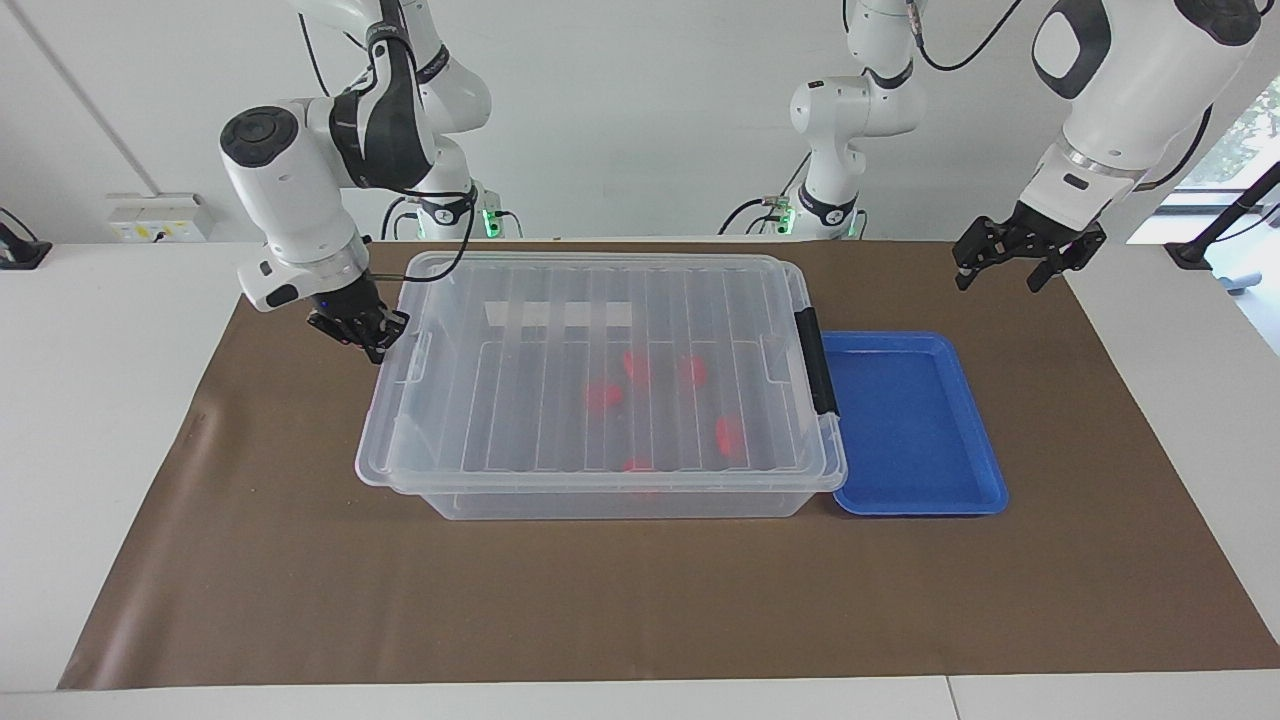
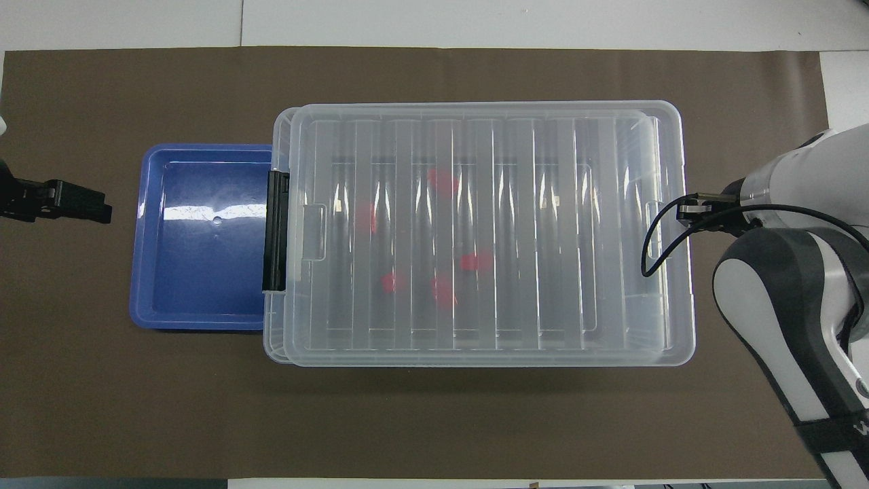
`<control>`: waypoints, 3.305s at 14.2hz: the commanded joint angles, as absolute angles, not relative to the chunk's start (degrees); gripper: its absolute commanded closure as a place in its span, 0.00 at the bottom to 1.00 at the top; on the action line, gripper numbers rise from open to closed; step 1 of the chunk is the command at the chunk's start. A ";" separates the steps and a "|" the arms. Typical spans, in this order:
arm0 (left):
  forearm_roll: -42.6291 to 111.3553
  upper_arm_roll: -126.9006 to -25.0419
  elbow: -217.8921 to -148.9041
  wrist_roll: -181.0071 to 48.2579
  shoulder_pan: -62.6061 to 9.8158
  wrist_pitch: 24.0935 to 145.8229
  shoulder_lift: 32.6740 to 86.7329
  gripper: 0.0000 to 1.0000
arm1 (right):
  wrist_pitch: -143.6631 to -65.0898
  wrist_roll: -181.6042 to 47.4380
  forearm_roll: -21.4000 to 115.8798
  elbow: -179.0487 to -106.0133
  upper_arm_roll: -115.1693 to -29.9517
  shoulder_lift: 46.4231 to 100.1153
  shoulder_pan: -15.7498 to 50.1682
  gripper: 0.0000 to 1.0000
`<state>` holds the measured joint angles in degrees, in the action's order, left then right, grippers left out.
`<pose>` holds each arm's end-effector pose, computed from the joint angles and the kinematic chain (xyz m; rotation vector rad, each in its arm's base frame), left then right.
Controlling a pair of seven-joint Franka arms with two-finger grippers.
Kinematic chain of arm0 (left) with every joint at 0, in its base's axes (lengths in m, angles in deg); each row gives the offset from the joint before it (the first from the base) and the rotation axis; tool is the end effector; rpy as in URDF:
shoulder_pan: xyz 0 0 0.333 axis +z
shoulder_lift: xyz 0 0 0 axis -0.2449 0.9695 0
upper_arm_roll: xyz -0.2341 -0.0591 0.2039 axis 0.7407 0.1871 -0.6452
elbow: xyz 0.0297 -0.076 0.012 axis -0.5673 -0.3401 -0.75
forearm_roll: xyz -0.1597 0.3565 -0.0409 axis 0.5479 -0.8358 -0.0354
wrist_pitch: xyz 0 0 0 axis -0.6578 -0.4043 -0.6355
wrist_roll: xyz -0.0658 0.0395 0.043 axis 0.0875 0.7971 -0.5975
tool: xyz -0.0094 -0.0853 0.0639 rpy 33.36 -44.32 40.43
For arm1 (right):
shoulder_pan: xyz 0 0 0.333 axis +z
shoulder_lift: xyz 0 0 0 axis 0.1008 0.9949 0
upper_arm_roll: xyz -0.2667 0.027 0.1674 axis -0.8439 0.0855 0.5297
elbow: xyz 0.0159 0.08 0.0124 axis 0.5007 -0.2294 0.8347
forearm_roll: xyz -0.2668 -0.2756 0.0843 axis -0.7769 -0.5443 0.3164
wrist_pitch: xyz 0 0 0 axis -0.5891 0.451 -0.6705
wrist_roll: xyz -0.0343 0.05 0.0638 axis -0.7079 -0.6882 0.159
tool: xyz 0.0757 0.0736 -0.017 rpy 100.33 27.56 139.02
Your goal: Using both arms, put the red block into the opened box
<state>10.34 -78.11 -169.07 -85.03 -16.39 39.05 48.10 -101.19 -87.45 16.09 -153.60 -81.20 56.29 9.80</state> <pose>0.5465 -0.0319 0.6044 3.1163 -0.1704 -0.0208 0.5486 0.0240 0.4734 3.1251 -0.2591 0.0351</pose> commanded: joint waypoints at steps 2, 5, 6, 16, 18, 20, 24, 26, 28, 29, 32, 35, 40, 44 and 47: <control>10.72 -77.77 -170.18 -85.60 -15.85 38.86 46.83 0.00 | -103.06 -88.79 16.74 -155.23 -81.08 55.20 10.00 1.00; 10.72 -77.77 -170.18 -85.60 -15.85 38.86 46.83 0.00 | -103.06 -88.88 16.74 -155.15 -81.08 55.20 10.09 1.00; 10.72 -77.77 -170.18 -85.60 -15.85 38.86 46.83 0.00 | -103.14 -88.88 16.74 -155.15 -81.08 55.20 10.35 1.00; 10.72 -77.77 -170.18 -85.60 -15.85 38.86 46.83 0.00 | -103.15 -90.37 16.74 -155.06 -81.08 55.29 11.15 1.00; 10.72 -77.77 -170.18 -85.60 -15.85 38.86 46.83 0.00 | -103.15 -90.37 16.74 -155.06 -81.08 55.29 11.15 1.00; 10.81 -77.77 -170.18 -85.60 -15.85 38.86 46.83 0.00 | -103.15 -90.55 16.74 -155.06 -81.08 55.29 11.23 1.00; 10.72 -77.77 -170.18 -85.60 -15.85 38.86 46.83 0.00 | -102.80 -90.38 16.65 -154.54 -81.08 55.47 11.50 1.00; 10.72 -77.77 -170.18 -85.60 -15.85 38.86 46.83 0.00 | -100.00 -89.76 16.48 -151.99 -81.08 55.99 11.41 1.00; 10.72 -77.77 -170.18 -85.60 -15.85 38.86 46.83 0.00 | -95.78 -89.41 16.39 -148.66 -81.17 56.43 11.15 1.00; 10.72 -77.77 -170.18 -85.60 -15.85 38.86 46.83 0.00 | -94.20 -88.71 16.21 -147.60 -81.17 56.43 11.06 1.00; 10.72 -77.77 -170.18 -85.60 -15.85 38.86 46.83 0.00 | -89.54 -87.13 15.86 -144.70 -81.52 55.82 10.62 1.00; 10.72 -77.77 -170.18 -85.60 -15.85 38.86 46.83 0.00 | -83.47 -86.77 15.95 -141.97 -82.05 54.16 9.31 0.85; 10.72 -77.77 -170.18 -85.60 -15.85 38.86 46.83 0.00 | -80.92 -74.56 16.47 -139.96 -82.31 52.30 5.00 0.00; 10.72 -77.77 -170.18 -85.60 -15.85 38.86 46.83 0.00 | -71.78 -74.73 16.04 -129.94 -82.13 55.90 3.41 0.00; 10.72 -77.77 -170.18 -85.60 -15.85 38.86 46.83 0.00 | -71.59 -74.90 15.68 -129.40 -82.14 56.95 3.41 0.00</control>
